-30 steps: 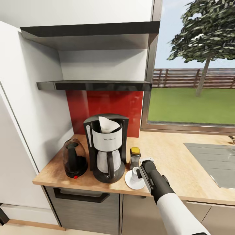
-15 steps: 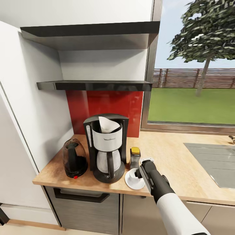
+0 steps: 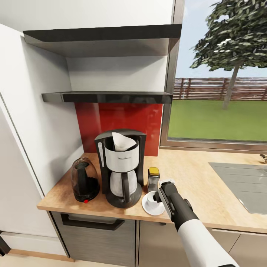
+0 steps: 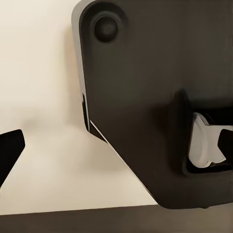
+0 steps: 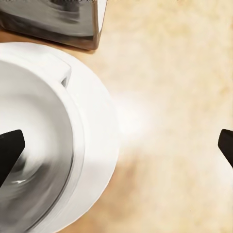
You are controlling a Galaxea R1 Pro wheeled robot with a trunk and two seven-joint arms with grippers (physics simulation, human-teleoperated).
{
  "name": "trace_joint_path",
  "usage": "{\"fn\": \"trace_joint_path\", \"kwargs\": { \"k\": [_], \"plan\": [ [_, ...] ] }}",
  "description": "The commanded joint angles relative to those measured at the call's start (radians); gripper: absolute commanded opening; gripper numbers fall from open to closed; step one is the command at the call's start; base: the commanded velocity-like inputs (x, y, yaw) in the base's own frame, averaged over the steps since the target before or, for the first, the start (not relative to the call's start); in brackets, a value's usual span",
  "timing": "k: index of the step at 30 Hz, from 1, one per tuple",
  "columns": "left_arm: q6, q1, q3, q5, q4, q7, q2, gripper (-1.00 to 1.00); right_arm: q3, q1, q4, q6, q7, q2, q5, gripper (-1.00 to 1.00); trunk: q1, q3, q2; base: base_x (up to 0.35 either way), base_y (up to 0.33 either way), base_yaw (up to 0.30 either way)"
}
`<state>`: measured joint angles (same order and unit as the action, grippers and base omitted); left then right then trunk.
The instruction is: Set up a coffee station on the kitchen countertop: keep the coffee maker on the countertop, move the bottle of coffee from the kitchen shelf to the counter next to the coffee maker, place a paper coffee filter on top of the coffee maker, put the saucer next to the coffee maker with the coffee cup on the saucer, and place the electric kettle next to the coffee maker.
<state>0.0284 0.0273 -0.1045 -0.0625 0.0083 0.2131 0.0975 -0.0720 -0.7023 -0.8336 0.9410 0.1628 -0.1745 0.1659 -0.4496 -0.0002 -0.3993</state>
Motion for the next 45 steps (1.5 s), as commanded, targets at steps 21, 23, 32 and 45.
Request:
{"fn": "trace_joint_path", "kwargs": {
  "k": [21,23,32,45],
  "plan": [
    [0.004,0.000,-0.007,-0.007,0.001,0.003,0.001,1.00,-0.003,0.000,-0.002,0.005,0.001,0.000,0.001,1.00,0.000,0.015,-0.001,0.000,0.000,0.000],
    [0.004,0.000,-0.006,-0.007,0.000,0.003,0.002,1.00,-0.003,0.000,-0.002,0.005,0.001,0.000,0.001,1.00,0.000,0.019,-0.001,0.000,0.000,0.000],
    [0.008,0.007,-0.004,-0.010,-0.002,0.004,0.001,1.00,-0.003,0.000,-0.002,0.005,0.001,0.000,0.001,1.00,0.000,0.033,-0.001,0.000,0.000,0.000],
    [0.009,0.009,-0.004,-0.010,-0.002,0.005,0.001,1.00,-0.003,0.000,-0.002,0.004,0.001,0.000,0.001,1.00,0.000,0.053,-0.001,0.000,0.000,0.000]
  ]
}}
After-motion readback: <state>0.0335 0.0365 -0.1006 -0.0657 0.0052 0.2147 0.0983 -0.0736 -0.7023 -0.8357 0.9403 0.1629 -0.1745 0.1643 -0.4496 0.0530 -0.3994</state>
